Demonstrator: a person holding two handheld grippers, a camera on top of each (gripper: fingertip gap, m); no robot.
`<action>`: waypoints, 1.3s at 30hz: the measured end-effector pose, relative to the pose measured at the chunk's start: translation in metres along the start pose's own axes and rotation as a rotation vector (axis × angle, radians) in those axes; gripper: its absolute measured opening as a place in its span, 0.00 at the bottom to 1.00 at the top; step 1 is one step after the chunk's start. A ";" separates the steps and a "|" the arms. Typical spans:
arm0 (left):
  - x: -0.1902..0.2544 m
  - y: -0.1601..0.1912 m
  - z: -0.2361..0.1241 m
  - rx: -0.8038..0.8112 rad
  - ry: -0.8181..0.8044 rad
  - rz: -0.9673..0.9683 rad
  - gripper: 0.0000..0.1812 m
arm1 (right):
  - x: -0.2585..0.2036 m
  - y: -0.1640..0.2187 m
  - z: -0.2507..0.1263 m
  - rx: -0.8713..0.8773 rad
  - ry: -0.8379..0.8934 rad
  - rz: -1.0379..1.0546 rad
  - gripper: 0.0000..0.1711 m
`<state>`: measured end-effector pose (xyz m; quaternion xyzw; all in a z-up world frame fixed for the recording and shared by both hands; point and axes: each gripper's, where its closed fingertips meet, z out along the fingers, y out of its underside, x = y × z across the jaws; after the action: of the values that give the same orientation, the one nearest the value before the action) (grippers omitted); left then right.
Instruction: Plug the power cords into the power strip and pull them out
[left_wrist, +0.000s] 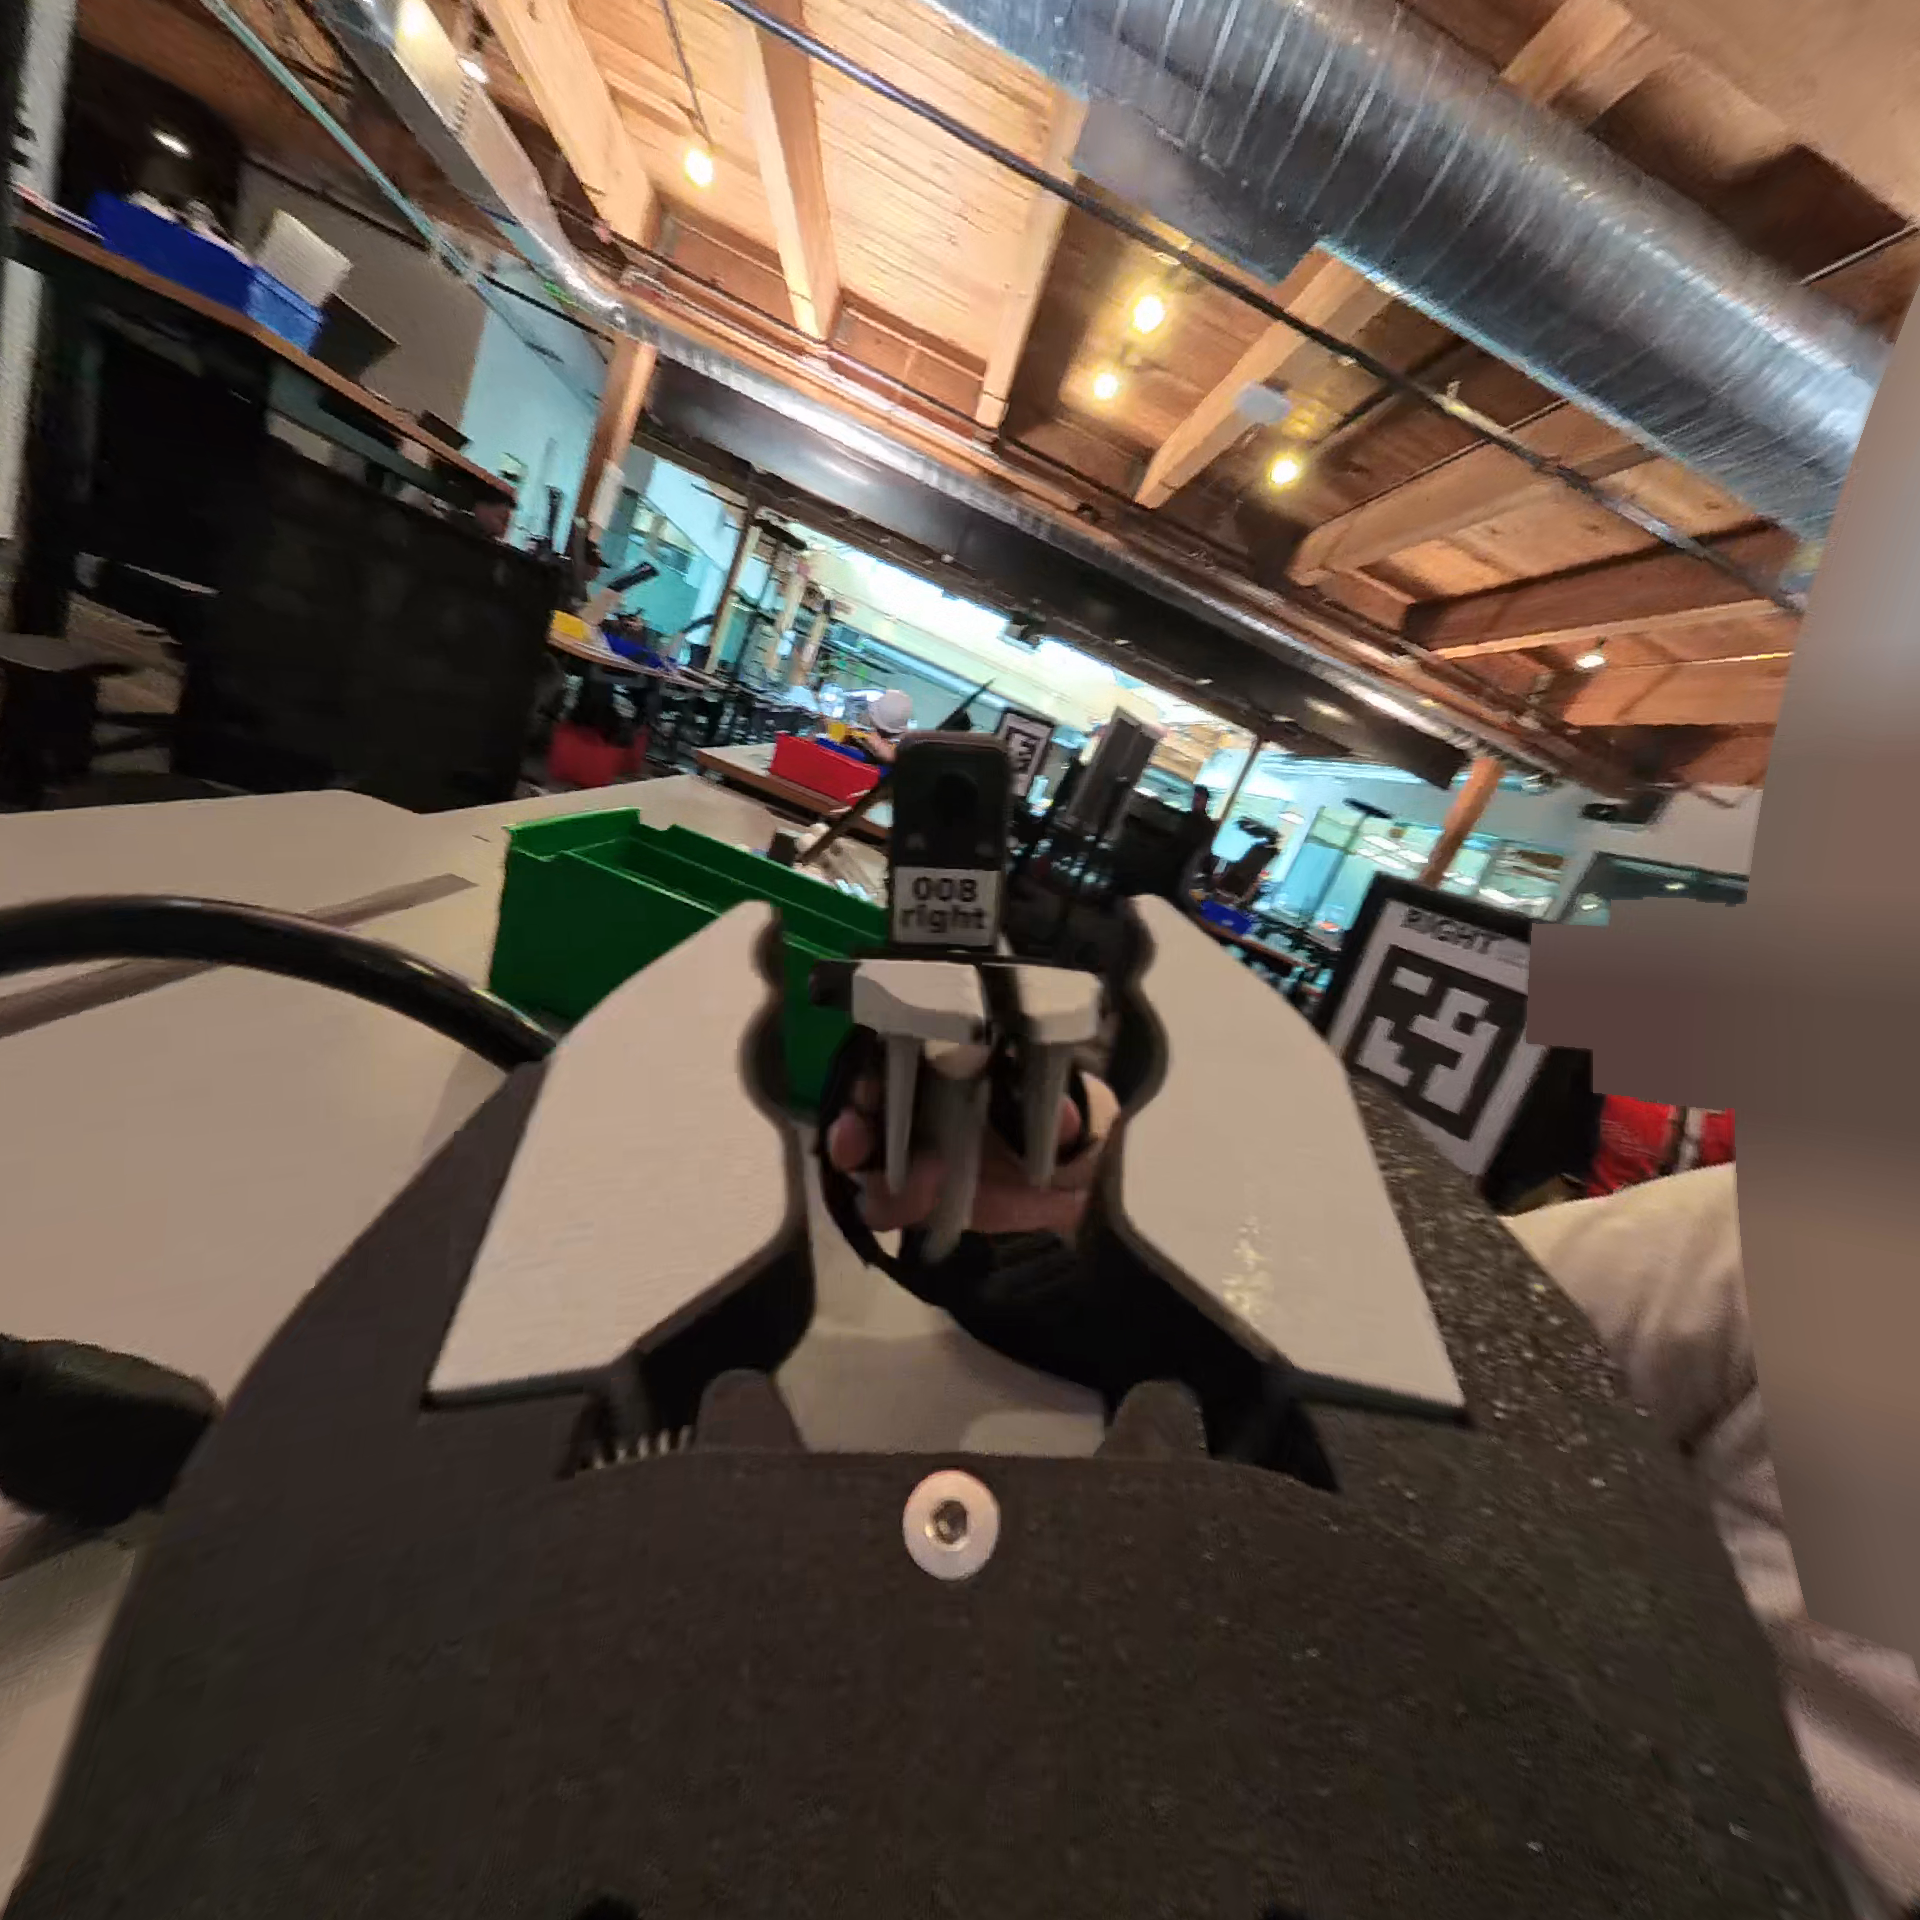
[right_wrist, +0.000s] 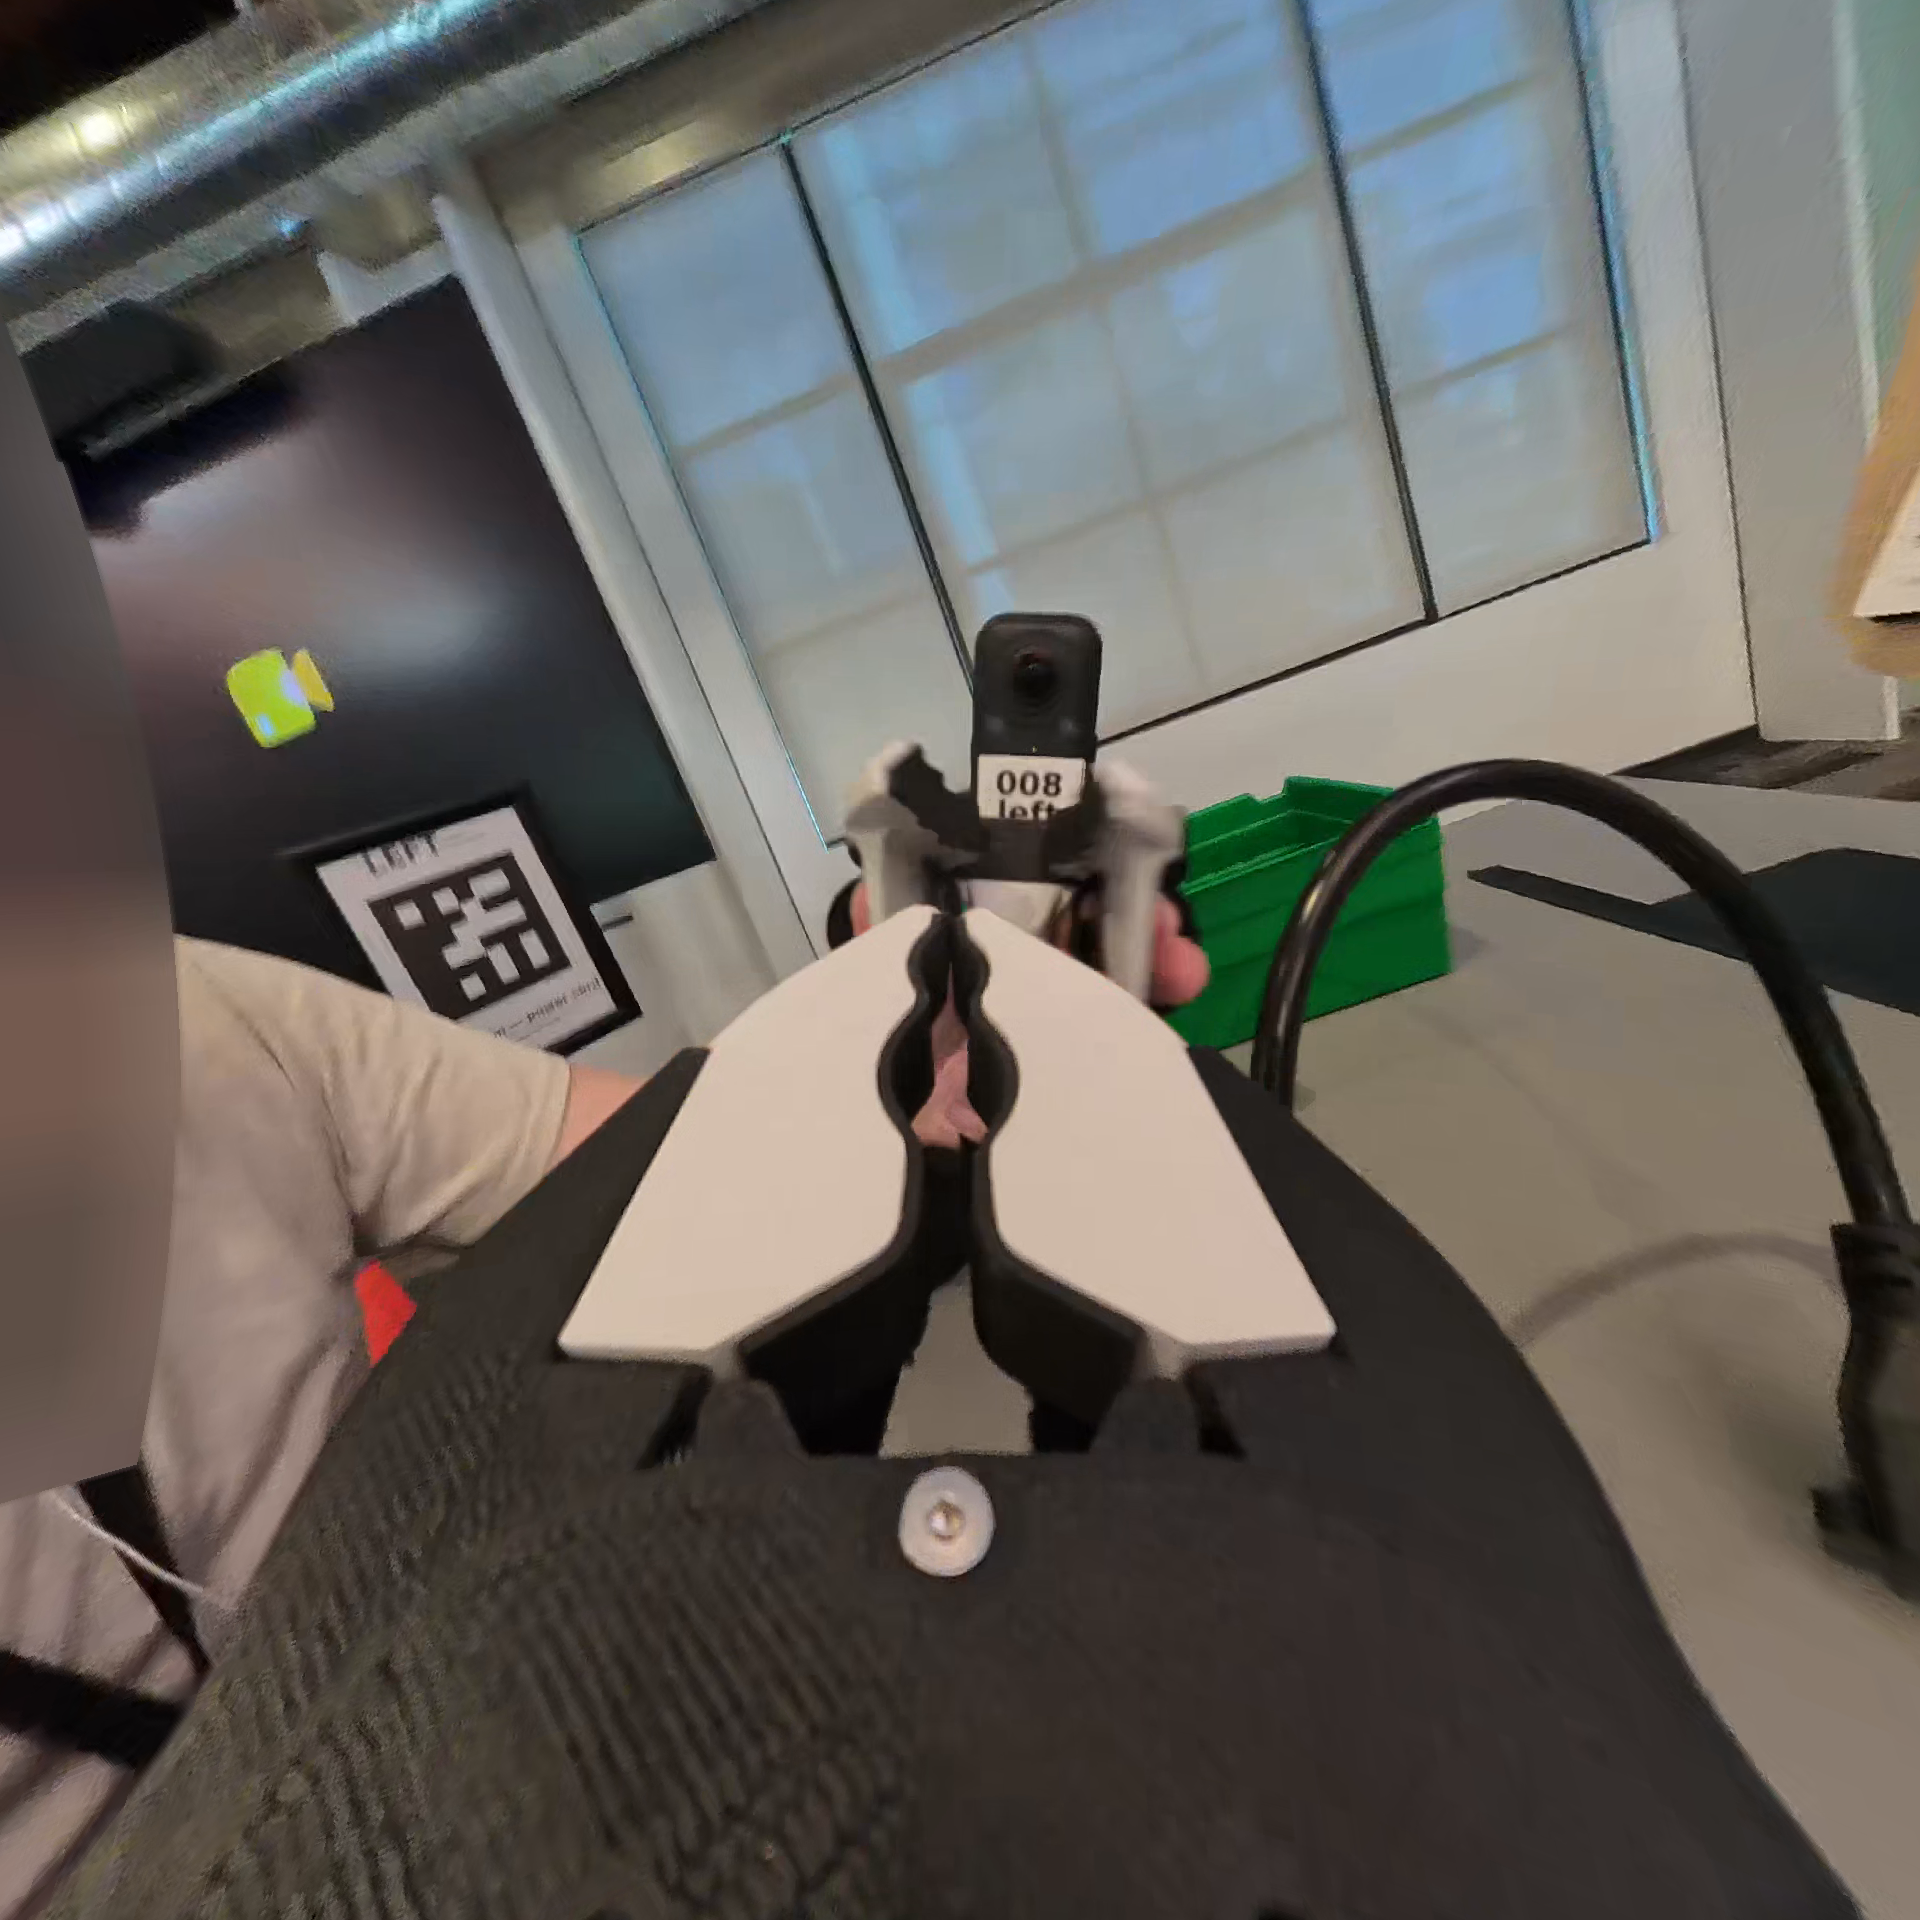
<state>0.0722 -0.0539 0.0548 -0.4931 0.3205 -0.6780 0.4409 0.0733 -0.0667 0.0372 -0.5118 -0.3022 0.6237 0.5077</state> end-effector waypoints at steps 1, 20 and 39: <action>0.001 0.006 0.003 -0.026 -0.005 0.032 0.36 | -0.002 0.004 0.004 -0.023 0.003 -0.036 0.04; 0.015 0.064 0.031 -0.227 0.050 0.002 0.31 | -0.007 0.038 0.020 -0.206 0.041 -0.419 0.00; 0.009 0.072 0.009 -0.425 0.130 -0.324 0.13 | 0.011 0.051 0.004 -0.524 0.223 -1.218 0.00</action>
<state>0.1003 -0.0919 -0.0015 -0.5749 0.4003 -0.6873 0.1920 0.0531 -0.0708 -0.0114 -0.4176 -0.6241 0.0755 0.6560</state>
